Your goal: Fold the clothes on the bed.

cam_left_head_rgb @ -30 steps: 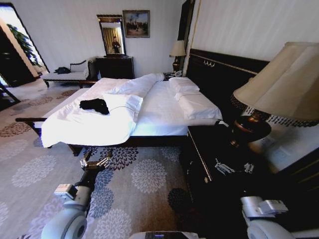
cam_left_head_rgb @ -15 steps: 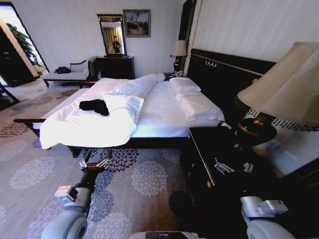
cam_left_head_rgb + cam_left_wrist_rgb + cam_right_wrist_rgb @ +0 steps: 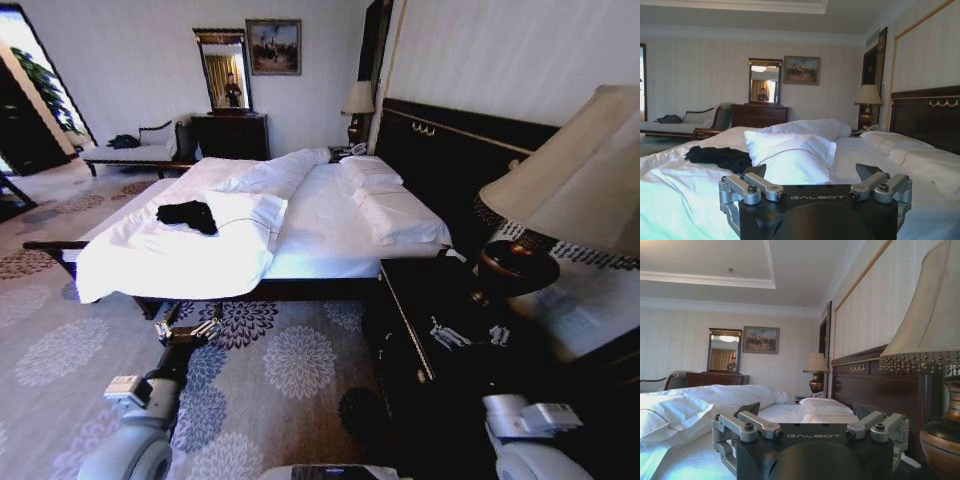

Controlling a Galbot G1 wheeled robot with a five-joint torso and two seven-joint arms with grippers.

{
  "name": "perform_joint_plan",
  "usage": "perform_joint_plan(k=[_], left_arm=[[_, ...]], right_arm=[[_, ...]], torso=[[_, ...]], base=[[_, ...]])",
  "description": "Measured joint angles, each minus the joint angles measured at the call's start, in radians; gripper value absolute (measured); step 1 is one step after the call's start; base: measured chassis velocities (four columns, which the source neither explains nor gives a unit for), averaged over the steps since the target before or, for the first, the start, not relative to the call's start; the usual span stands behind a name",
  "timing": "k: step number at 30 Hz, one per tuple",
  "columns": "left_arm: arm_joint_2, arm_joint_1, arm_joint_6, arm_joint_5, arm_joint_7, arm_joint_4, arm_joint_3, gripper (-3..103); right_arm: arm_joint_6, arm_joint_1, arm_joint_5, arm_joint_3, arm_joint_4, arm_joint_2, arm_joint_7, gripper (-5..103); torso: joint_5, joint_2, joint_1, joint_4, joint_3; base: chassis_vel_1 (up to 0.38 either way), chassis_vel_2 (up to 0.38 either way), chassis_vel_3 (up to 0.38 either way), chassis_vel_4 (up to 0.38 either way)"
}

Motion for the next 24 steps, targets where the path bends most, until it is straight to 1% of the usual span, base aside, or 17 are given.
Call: perform_joint_plan(k=[11,24], left_arm=[[-0.004,0.013,-0.009,0.017,0.002,-0.003,0.0,100],[-0.007,0.021,-0.012,0.022,0.002,-0.003,0.0,100]], right_arm=[[0.007,-0.002,0.003,0.002,0.014,0.009,0.003,100],[0.008,0.005,0.025,0.011,0.026,0.008,0.007,100]], torso=[[0.0,0.0,0.0,0.0001,0.0],[0.0,0.0,0.0,0.0,0.0]], base=[[-0.114,0.111,0.105,-0.106],[-0.082,0.072,0.082,-0.083]])
